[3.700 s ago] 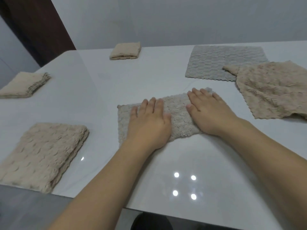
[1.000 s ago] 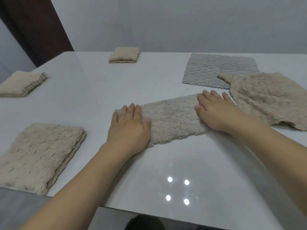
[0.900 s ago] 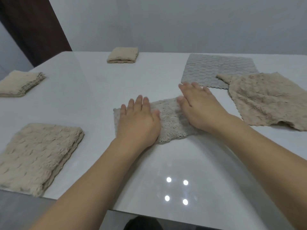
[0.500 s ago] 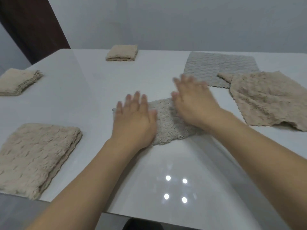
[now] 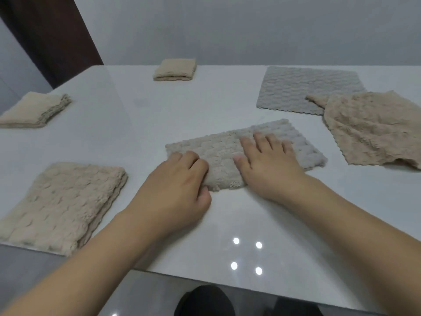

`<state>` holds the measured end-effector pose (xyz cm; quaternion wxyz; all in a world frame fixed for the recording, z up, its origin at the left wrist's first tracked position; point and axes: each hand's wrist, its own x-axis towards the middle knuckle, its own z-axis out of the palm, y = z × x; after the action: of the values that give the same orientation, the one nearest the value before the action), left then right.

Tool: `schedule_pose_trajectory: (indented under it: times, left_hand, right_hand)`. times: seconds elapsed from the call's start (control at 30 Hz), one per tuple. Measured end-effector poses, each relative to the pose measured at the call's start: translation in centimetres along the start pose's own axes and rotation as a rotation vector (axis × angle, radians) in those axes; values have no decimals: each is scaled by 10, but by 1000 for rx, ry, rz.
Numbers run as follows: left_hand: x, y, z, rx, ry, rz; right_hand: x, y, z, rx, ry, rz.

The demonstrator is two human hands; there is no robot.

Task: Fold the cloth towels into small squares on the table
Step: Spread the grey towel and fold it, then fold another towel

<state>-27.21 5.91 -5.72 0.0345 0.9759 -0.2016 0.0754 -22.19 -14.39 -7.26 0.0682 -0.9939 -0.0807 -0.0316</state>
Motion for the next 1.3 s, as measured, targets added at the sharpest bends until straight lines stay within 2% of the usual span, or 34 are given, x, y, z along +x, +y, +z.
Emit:
schedule_pose_trajectory:
  times: [0.1, 0.2, 0.23, 0.3, 0.37, 0.5, 0.6, 0.67, 0.73, 0.87, 0.93, 1.03, 1.13, 1.2, 1.3]
  left_hand:
    - [11, 10, -8, 43, -40, -51]
    - [11, 38, -13, 61, -45, 48]
    - [7, 48, -11, 28, -40, 109]
    - [-3, 59, -8, -56, -29, 221]
    - [-8, 44, -8, -93, -57, 230]
    - [9, -3, -11, -248, -133, 30]
    - [16, -9, -8, -246, -86, 69]
    - [10, -4, -2, -202, -50, 111]
    - [3, 1, -2, -245, -14, 115]
    - [-5, -2, -6, -379, -29, 106]
    - [-6, -7, -8, -404, -87, 104]
    - [-3, -15, -14, -368, -185, 90]
    - [-2, -18, -22, -337, -128, 105]
    - [-3, -17, -29, -406, -119, 82]
    - [-1, -13, -38, -575, -193, 1]
  right_hand:
    - [10, 24, 1, -6, -9, -96]
    - [23, 48, -4, 14, -67, -178]
    - [25, 52, -5, 21, -25, -187]
    - [19, 51, -8, 36, 186, -262]
    - [4, 48, -12, 146, 336, -370]
    - [-28, 39, -12, 263, 228, -477]
    - [-37, 30, -16, 236, 259, -434]
    - [-48, 20, -17, 224, 285, -508]
    - [-63, 9, -16, 182, 234, -589]
    - [-71, 3, -13, 115, 248, -549]
    - [-71, 1, -14, 83, 259, -562]
    - [-76, 5, -19, 186, 235, -501]
    - [-83, 17, -27, 274, 239, -415]
    - [-88, 22, -31, 250, 229, -405]
    - [-94, 19, -36, 214, 162, -378]
